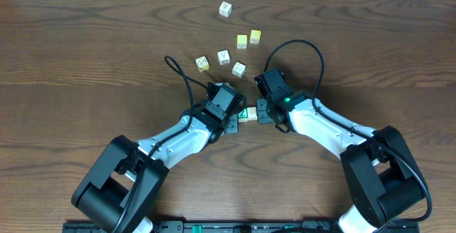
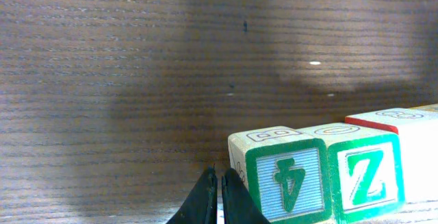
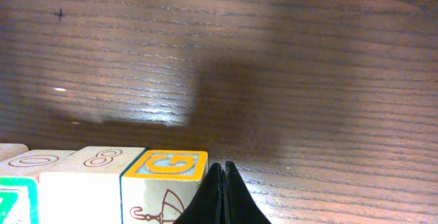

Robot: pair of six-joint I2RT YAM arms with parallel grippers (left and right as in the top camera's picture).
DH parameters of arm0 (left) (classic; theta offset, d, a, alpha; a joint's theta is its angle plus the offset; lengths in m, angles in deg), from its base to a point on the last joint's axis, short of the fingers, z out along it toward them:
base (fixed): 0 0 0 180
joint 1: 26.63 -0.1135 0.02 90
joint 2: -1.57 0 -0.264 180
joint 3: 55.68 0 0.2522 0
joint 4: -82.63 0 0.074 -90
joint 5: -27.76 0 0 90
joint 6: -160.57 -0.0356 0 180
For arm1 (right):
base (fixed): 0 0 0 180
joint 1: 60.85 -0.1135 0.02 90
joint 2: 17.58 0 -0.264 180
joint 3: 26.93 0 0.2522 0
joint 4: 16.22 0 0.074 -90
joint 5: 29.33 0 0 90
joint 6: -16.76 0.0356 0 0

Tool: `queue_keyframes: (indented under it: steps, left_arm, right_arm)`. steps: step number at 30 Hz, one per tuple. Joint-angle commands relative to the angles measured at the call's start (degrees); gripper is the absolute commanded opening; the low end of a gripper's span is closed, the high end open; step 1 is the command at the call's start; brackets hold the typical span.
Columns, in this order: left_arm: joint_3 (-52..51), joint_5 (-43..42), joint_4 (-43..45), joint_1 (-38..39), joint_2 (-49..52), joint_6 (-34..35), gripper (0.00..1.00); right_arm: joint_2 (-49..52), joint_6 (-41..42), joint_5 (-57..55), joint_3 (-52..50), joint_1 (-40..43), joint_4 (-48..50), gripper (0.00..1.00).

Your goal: Lift 4 blocks

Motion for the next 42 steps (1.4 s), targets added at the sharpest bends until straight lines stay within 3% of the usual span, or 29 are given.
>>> queue_keyframes:
  steps: [1, 42]
  left_arm:
    - [3.8, -10.4, 1.4, 2.2, -0.7, -1.7, 0.07]
    - [3.9, 3.5, -6.3, 2.0, -0.8, -4.5, 0.08]
  right_arm:
    - [0.3, -0.2, 8.9, 1.2, -4.4, -0.2, 0.01]
    - [0.3, -2.7, -4.2, 1.2, -4.0, -4.4, 0.01]
